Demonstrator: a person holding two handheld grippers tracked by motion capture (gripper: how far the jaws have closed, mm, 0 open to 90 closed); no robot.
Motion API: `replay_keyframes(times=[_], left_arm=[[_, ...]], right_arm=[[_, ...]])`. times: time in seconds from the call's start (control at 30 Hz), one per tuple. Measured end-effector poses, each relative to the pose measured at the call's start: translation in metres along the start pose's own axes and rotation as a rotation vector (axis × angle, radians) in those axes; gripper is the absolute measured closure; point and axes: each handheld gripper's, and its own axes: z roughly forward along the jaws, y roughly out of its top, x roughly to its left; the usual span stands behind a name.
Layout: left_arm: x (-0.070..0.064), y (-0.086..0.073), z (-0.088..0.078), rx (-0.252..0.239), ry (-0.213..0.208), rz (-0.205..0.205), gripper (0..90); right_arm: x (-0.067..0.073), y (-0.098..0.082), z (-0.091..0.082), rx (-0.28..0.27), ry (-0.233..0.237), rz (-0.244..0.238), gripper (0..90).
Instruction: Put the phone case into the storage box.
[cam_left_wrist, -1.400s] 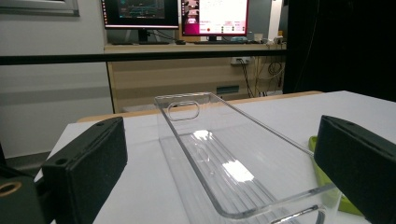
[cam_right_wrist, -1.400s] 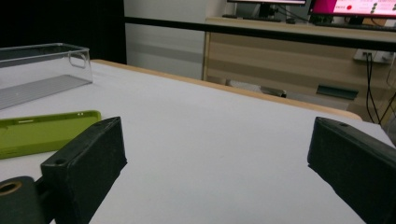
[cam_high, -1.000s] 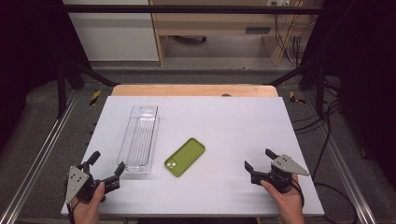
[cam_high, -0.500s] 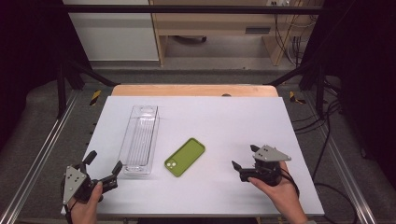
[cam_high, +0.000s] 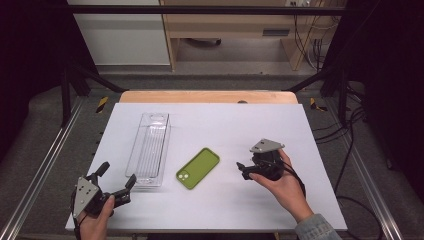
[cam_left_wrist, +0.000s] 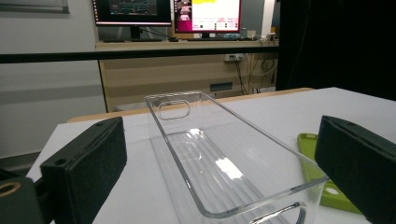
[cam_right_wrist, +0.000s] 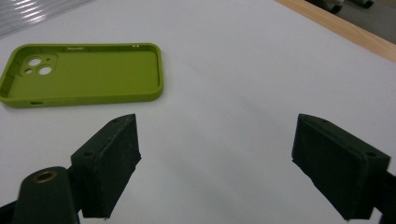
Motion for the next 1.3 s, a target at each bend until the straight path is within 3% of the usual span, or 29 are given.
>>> replay_keyframes(times=[0.13, 0.27, 0.43, 0.67, 0.73, 0.93, 1.0, 1.3], left_arm=[[0.005, 0.000, -0.002, -0.017, 0.002, -0.037, 1.6], [0.007, 0.000, -0.003, -0.017, 0.007, -0.038, 1.6], [0.005, -0.001, -0.002, -0.013, -0.010, -0.046, 1.2], [0.003, -0.002, 0.000, -0.003, -0.024, -0.042, 1.2], [0.002, -0.002, 0.001, -0.003, -0.029, -0.047, 1.2], [0.002, -0.003, 0.001, 0.004, -0.034, -0.042, 1.2], [0.002, -0.002, 0.001, 0.004, -0.034, -0.039, 1.2], [0.003, -0.003, 0.001, -0.005, -0.038, -0.059, 1.2]], right_arm=[[0.003, 0.009, 0.011, 0.046, 0.025, -0.025, 15.9], [0.006, 0.013, 0.020, 0.085, 0.031, -0.042, 15.6], [0.003, 0.017, 0.034, 0.129, 0.089, 0.023, 17.0], [0.003, 0.023, 0.046, 0.150, 0.110, 0.060, 20.1], [0.006, 0.024, 0.050, 0.170, 0.118, 0.050, 21.1], [0.011, 0.031, 0.056, 0.152, 0.138, 0.079, 29.5], [0.012, 0.033, 0.057, 0.137, 0.137, 0.066, 37.7], [0.011, 0.037, 0.061, 0.115, 0.160, 0.103, 55.7]])
